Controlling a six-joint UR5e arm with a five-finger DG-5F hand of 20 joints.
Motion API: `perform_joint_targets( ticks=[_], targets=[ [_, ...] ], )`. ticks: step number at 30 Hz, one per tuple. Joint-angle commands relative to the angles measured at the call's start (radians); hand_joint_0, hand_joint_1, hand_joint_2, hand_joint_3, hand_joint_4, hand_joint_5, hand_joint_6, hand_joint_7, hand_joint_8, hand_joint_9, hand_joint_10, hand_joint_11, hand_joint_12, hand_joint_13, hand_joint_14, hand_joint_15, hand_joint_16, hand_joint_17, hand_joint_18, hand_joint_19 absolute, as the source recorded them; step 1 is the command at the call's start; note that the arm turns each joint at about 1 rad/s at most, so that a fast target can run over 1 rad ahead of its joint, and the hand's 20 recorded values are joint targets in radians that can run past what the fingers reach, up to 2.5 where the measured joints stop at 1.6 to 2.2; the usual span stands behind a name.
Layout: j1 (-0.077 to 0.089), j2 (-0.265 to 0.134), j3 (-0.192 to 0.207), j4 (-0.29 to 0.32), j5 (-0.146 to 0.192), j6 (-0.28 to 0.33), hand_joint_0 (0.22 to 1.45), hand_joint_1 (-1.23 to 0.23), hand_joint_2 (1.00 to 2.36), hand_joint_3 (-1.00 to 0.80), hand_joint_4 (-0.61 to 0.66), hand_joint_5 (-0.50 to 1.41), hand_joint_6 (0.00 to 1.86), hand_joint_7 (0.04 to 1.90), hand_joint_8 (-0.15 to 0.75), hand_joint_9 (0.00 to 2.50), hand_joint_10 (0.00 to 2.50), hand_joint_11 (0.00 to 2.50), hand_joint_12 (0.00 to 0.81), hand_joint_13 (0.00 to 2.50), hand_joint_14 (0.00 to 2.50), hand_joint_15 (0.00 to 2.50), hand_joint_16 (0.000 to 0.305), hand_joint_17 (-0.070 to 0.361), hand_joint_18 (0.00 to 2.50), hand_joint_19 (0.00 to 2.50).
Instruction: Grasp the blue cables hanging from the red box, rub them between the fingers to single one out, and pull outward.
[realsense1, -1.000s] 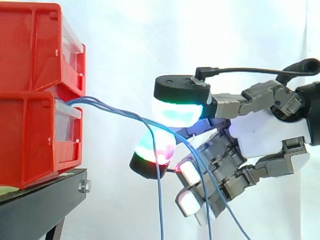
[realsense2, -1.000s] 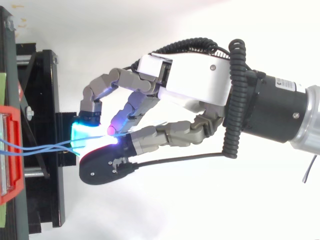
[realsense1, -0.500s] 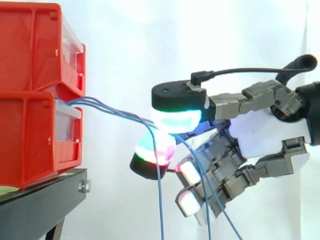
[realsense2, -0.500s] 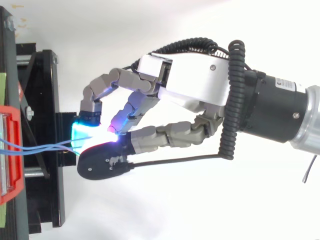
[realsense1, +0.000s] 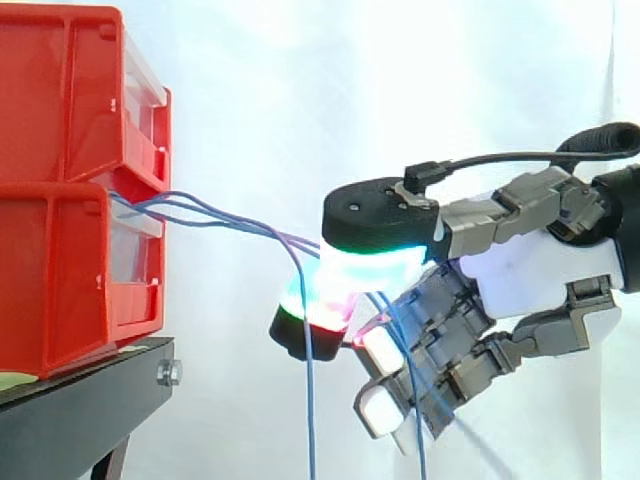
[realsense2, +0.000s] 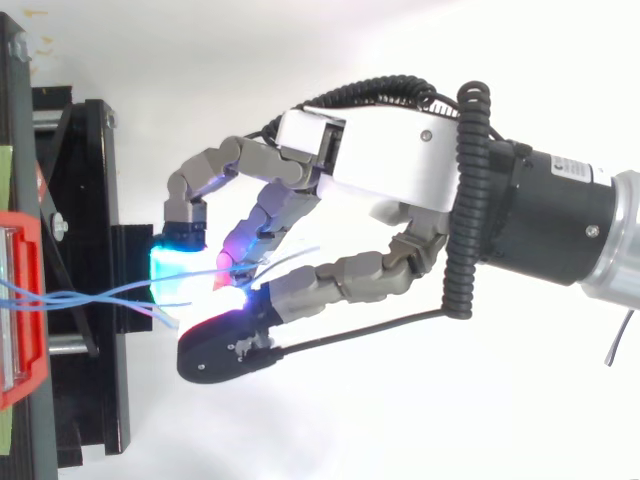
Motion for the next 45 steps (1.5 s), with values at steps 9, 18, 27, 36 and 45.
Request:
perform_joint_targets(
  ticks=[9, 18, 27, 36, 45],
  targets=[
    [0.0, 0.0, 0.0, -0.052, -0.007, 0.003, 0.54, -0.62, 1.0, -0.5, 0.08, -0.14, 0.86, 0.94, 0.288, 1.1, 0.02, 0.69, 0.364, 0.94, 0.02, 0.53, 0.051, 0.115, 0.79, 0.52],
    [0.0, 0.0, 0.0, -0.049, -0.007, 0.003, 0.6, -0.51, 1.01, -0.39, 0.06, -0.14, 0.85, 0.98, 0.28, 1.12, 0.02, 0.71, 0.36, 0.96, 0.02, 0.55, 0.05, 0.112, 0.79, 0.54],
    [-0.003, 0.002, 0.0, -0.049, -0.007, 0.001, 0.59, -0.64, 1.01, -0.24, 0.07, -0.13, 0.86, 0.98, 0.302, 1.13, 0.02, 0.7, 0.383, 0.98, 0.02, 0.53, 0.055, 0.123, 0.83, 0.5],
    [-0.003, 0.002, 0.012, -0.052, -0.007, 0.0, 0.62, -0.82, 1.02, -0.16, 0.08, -0.15, 0.88, 0.98, 0.299, 1.1, 0.02, 0.71, 0.371, 0.96, 0.02, 0.53, 0.053, 0.119, 0.82, 0.49],
    [-0.005, 0.002, 0.019, -0.054, -0.007, 0.0, 0.67, -0.91, 1.02, -0.21, 0.02, -0.15, 0.88, 1.04, 0.274, 1.06, 0.02, 0.73, 0.35, 0.93, 0.02, 0.52, 0.049, 0.11, 0.8, 0.48]
  ],
)
